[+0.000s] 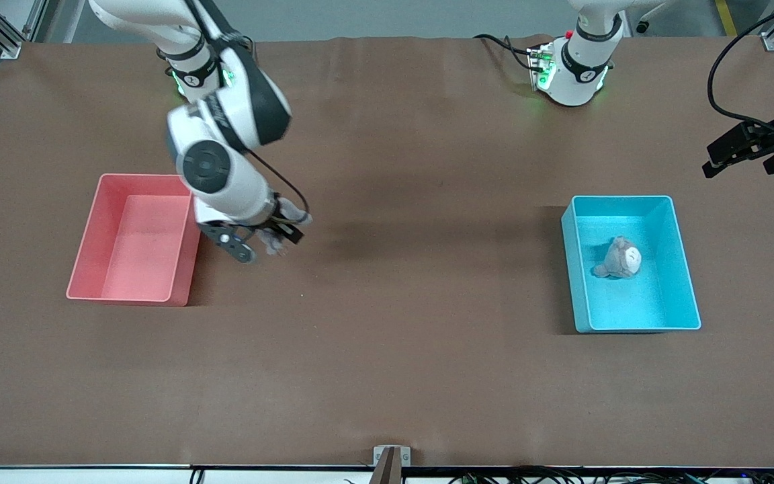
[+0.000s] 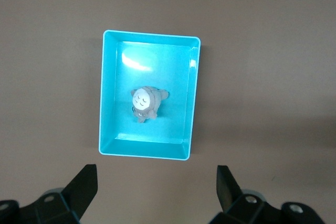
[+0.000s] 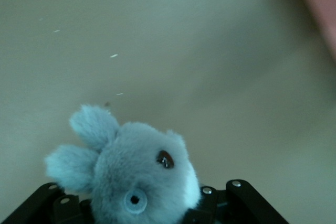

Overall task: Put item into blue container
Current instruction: 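Lift the second plush and carry it toward the table middle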

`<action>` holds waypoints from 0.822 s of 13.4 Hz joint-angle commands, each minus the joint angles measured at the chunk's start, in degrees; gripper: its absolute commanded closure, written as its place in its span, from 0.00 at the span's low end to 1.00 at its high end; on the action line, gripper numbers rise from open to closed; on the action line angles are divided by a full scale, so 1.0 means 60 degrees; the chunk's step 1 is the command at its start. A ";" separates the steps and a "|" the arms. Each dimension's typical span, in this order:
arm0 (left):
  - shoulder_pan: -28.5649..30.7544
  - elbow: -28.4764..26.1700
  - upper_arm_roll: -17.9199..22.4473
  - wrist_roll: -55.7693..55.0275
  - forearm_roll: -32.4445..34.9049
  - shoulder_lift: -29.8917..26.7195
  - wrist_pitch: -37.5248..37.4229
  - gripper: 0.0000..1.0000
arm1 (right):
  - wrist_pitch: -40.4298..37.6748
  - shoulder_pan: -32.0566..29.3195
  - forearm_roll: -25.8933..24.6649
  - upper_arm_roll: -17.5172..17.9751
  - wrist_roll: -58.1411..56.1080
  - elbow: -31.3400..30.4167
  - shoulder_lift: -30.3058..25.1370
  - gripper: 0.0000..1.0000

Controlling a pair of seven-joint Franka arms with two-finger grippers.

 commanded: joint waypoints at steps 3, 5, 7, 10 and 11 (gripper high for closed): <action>0.0069 0.0177 -0.0034 -0.0020 -0.0192 0.0083 -0.0074 0.00 | 0.1454 0.0996 0.0093 -0.0140 0.2549 0.2044 0.2712 0.99; 0.0055 0.0177 -0.0034 -0.0020 -0.0192 0.0112 -0.0074 0.00 | 0.2260 0.1231 0.0078 -0.0140 0.3093 0.2117 0.3226 0.99; 0.0040 0.0177 -0.0034 -0.0006 -0.0192 0.0112 -0.0074 0.00 | 0.2964 0.1349 0.0093 -0.0140 0.3562 0.2176 0.3592 0.98; 0.0025 0.0177 -0.0048 -0.0006 -0.0177 0.0112 -0.0074 0.00 | 0.3493 0.1569 0.0063 -0.0140 0.3740 0.2250 0.3989 0.46; 0.0011 0.0177 -0.0063 -0.0006 -0.0177 0.0112 -0.0074 0.00 | 0.3494 0.1554 0.0063 -0.0140 0.3725 0.2293 0.4019 0.00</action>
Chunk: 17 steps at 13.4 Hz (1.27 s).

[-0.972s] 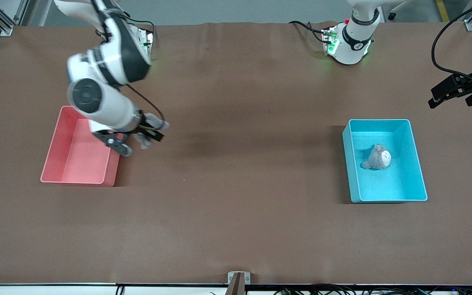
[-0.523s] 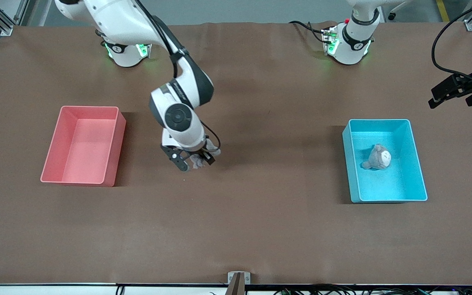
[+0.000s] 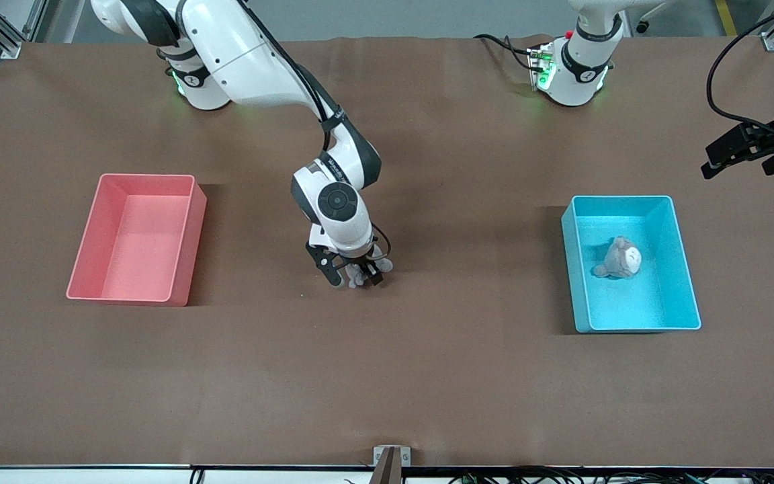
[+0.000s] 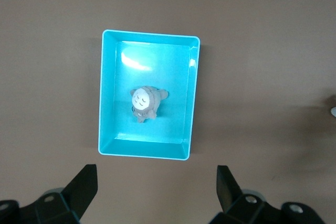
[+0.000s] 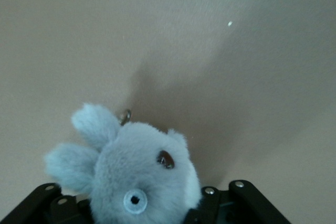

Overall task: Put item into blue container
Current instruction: 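Lift the second plush and carry it toward the table middle, then release the plush on the table while the left gripper approaches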

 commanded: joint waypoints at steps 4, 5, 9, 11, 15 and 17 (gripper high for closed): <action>0.0005 0.0438 -0.0060 -0.0006 -0.0163 0.0095 -0.0074 0.00 | -0.0786 -0.0193 0.0046 -0.0134 0.0010 0.1208 0.0045 0.00; -0.0009 0.0438 -0.0046 -0.0006 -0.0162 0.0095 -0.0074 0.00 | -0.1619 -0.0369 0.0045 -0.0120 -0.0078 0.1776 0.0044 0.00; -0.0024 0.0438 -0.0060 -0.0006 -0.0162 0.0095 -0.0074 0.00 | -0.3908 -0.1203 0.0147 0.0041 -0.1115 0.3070 -0.0262 0.00; -0.0024 0.0438 -0.0060 -0.0035 -0.0177 0.0095 -0.0074 0.00 | -0.4466 -0.1599 0.0250 0.0130 -0.1977 0.3071 -0.0743 0.00; -0.0082 0.0423 -0.0118 -0.0079 -0.0192 0.0095 -0.0074 0.00 | -0.5841 -0.2857 0.0221 0.0042 -0.6394 0.2736 -0.1887 0.00; -0.0126 0.0408 -0.0424 -0.0093 -0.0206 0.0196 -0.0074 0.00 | -0.6502 -0.3822 0.0148 0.0027 -0.9088 0.2618 -0.2298 0.00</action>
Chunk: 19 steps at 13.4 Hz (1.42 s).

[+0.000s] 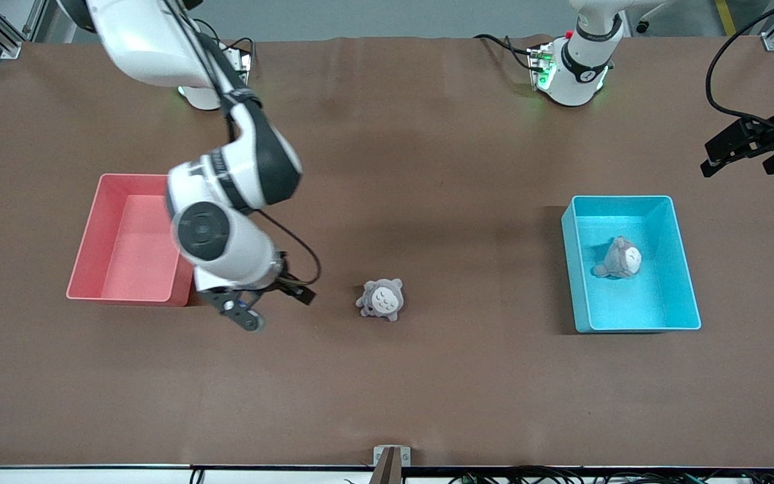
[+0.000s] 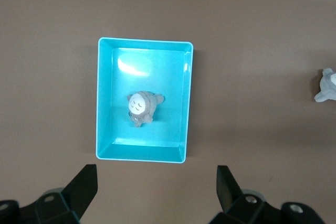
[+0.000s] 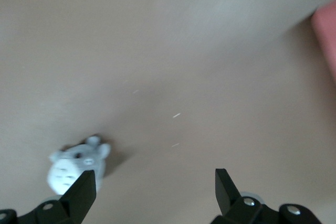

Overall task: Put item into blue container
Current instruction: 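Release the plush on the table while the left gripper approaches, then grasp the second plush with the left gripper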

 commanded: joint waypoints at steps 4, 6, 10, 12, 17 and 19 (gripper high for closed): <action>-0.0144 0.0243 -0.1543 -0.1742 -0.0186 0.1113 -0.0039 0.00 | -0.1110 -0.2394 -0.1228 0.0185 -0.5886 -0.1320 -0.1533 0.00; -0.0523 0.0375 -0.2087 -0.3352 -0.0171 0.2019 0.0573 0.00 | -0.1110 -0.2995 -0.1523 0.0185 -0.6490 -0.1892 -0.2061 0.00; -0.1885 0.0857 -0.2133 -0.6166 -0.0083 0.3851 0.2403 0.00 | -0.1154 -0.4050 -0.1582 0.0185 -0.7868 -0.2305 -0.2605 0.00; -0.2442 0.1049 -0.2075 -0.7135 -0.0054 0.4555 0.3326 0.00 | -0.1329 -0.4154 -0.1800 0.0185 -0.7885 -0.2305 -0.2809 0.00; -0.3657 0.1152 -0.2016 -0.9523 -0.0039 0.6254 0.6269 0.00 | -0.1418 -0.4316 -0.1802 0.0200 -0.7870 -0.2202 -0.3015 0.00; -0.4228 0.1166 -0.1914 -0.9950 0.0252 0.6841 0.6961 0.00 | -0.1418 -0.4432 -0.1685 0.0200 -0.7870 -0.2173 -0.3001 0.00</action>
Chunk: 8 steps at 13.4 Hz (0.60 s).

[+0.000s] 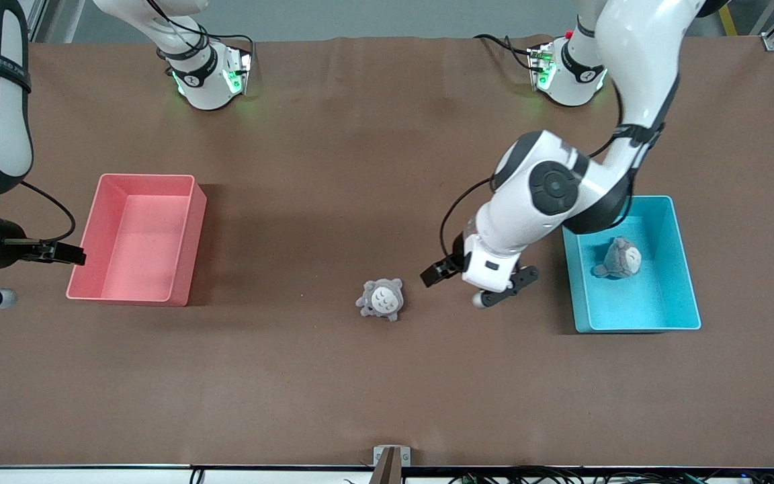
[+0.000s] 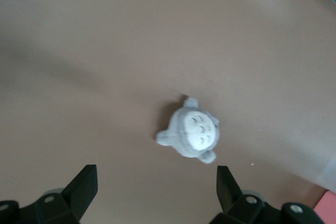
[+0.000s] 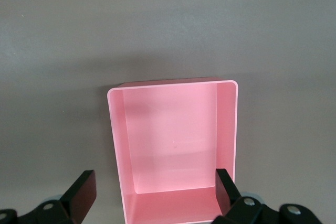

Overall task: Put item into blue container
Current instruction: 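Grasp the second plush with the left gripper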

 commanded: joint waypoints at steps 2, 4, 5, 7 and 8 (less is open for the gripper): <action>-0.1266 0.0549 0.0737 -0.0833 0.0301 0.1005 0.0456 0.00 | -0.0024 -0.0398 -0.0113 0.0221 -0.0017 -0.0347 -0.0315 0.00; -0.1737 0.0710 0.1149 -0.0849 0.0272 0.1400 0.0864 0.00 | -0.0069 -0.0603 0.0425 0.0236 -0.0119 -0.0202 -0.0315 0.00; -0.1899 0.0944 0.1223 -0.0863 0.0272 0.1750 0.1012 0.00 | -0.0069 -0.0589 0.0400 0.0236 -0.0149 -0.0142 -0.0301 0.00; -0.2133 0.1151 0.1413 -0.0864 0.0272 0.2075 0.1319 0.00 | -0.0069 -0.0604 0.0357 0.0236 -0.0149 -0.0127 -0.0271 0.00; -0.2193 0.1165 0.1501 -0.0864 0.0272 0.2148 0.1582 0.00 | -0.0098 -0.0560 0.0341 0.0222 -0.0120 -0.0083 -0.0271 0.00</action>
